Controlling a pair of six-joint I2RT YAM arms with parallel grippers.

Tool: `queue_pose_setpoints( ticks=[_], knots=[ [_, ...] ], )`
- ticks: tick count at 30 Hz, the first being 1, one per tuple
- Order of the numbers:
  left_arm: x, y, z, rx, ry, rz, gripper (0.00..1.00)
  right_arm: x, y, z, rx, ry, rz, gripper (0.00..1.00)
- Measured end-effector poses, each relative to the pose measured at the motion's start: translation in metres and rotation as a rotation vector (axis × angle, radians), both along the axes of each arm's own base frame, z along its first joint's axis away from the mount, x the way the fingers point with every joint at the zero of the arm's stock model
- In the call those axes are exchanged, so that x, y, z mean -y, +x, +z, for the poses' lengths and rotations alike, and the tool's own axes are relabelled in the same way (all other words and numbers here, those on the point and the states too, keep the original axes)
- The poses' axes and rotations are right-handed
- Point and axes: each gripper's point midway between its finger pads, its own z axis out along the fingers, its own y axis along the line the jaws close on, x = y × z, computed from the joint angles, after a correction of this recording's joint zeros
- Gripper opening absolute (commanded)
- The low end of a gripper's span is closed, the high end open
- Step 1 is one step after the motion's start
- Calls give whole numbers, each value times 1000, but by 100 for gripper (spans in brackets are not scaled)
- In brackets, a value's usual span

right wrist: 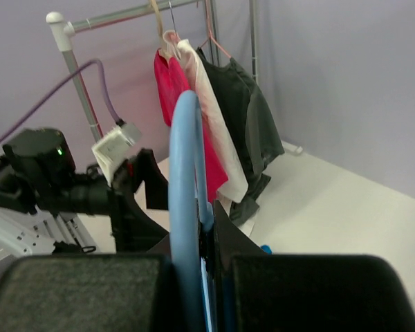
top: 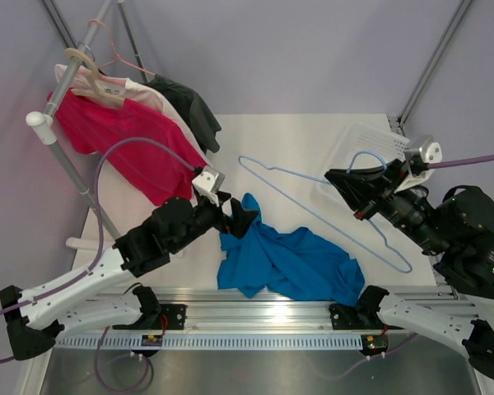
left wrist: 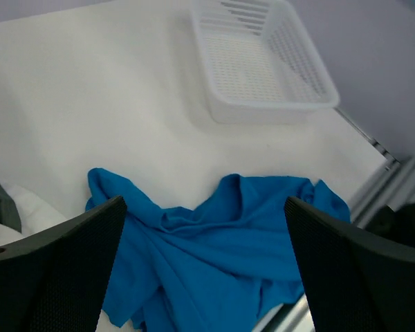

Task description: Remove the t-shirt from the hanger

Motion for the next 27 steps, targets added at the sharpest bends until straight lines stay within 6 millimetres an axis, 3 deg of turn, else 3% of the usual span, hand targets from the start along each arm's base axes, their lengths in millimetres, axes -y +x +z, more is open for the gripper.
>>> queue_pose_setpoints(
  ticks=[6,8,12,15,18,21,24,27],
  knots=[
    [-6,-69,8,-2,3,-323,98,22,-27,-51,-69,-24,38,0],
    [-3,-89,5,-24,8,-424,98,14,-30,-74,-111,-61,76,0],
    [0,-110,2,-65,40,-534,98,-13,-37,-118,-198,-152,199,0],
    [3,-119,18,-71,55,-598,98,-29,-42,-143,-253,-206,277,0],
    [7,-122,45,-33,42,-636,98,-40,-48,-147,-268,-222,346,0],
    [12,-119,60,-2,43,-648,94,-50,-54,-145,-267,-222,416,0],
    [20,-119,52,-18,71,-680,82,-62,-59,-140,-253,-202,484,0],
    [33,-122,32,-62,124,-735,70,-72,-62,-137,-238,-172,538,0]
  ],
)
